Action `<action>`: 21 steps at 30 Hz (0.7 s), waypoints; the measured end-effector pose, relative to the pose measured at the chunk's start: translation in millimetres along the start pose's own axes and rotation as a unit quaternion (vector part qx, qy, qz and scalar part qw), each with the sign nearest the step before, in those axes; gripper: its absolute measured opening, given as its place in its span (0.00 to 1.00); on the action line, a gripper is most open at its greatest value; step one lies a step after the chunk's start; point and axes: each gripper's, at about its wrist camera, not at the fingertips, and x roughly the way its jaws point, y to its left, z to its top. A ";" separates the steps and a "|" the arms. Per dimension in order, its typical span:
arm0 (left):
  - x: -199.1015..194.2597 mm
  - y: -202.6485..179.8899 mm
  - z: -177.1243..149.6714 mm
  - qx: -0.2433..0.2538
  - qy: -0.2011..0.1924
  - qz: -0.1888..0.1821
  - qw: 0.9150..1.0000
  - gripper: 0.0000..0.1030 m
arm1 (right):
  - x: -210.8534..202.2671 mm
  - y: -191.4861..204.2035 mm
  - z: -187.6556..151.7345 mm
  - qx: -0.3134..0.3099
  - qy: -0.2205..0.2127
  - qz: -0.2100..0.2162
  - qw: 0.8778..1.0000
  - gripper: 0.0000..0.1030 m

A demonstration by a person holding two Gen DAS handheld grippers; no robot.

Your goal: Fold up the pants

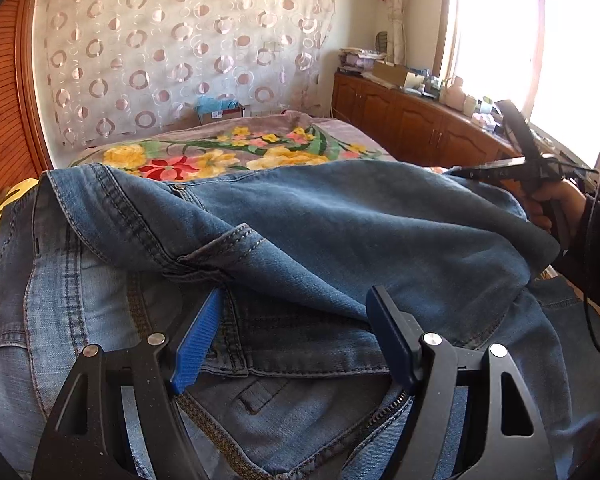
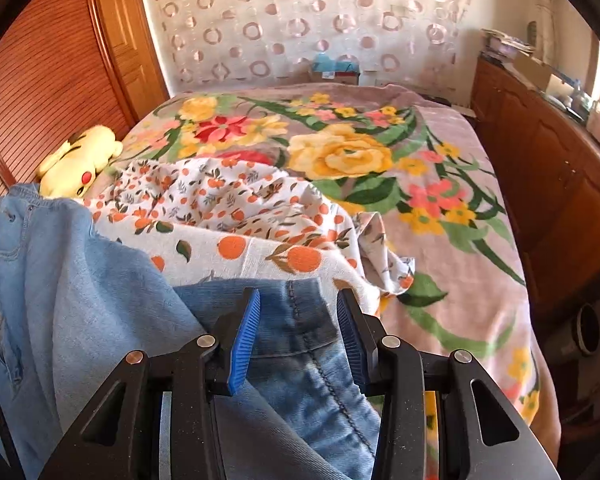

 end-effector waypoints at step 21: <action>-6.9 15.1 -2.9 -0.044 -0.032 -0.016 0.998 0.73 | -88.2 -55.1 30.1 0.091 -0.087 -0.185 0.975 0.18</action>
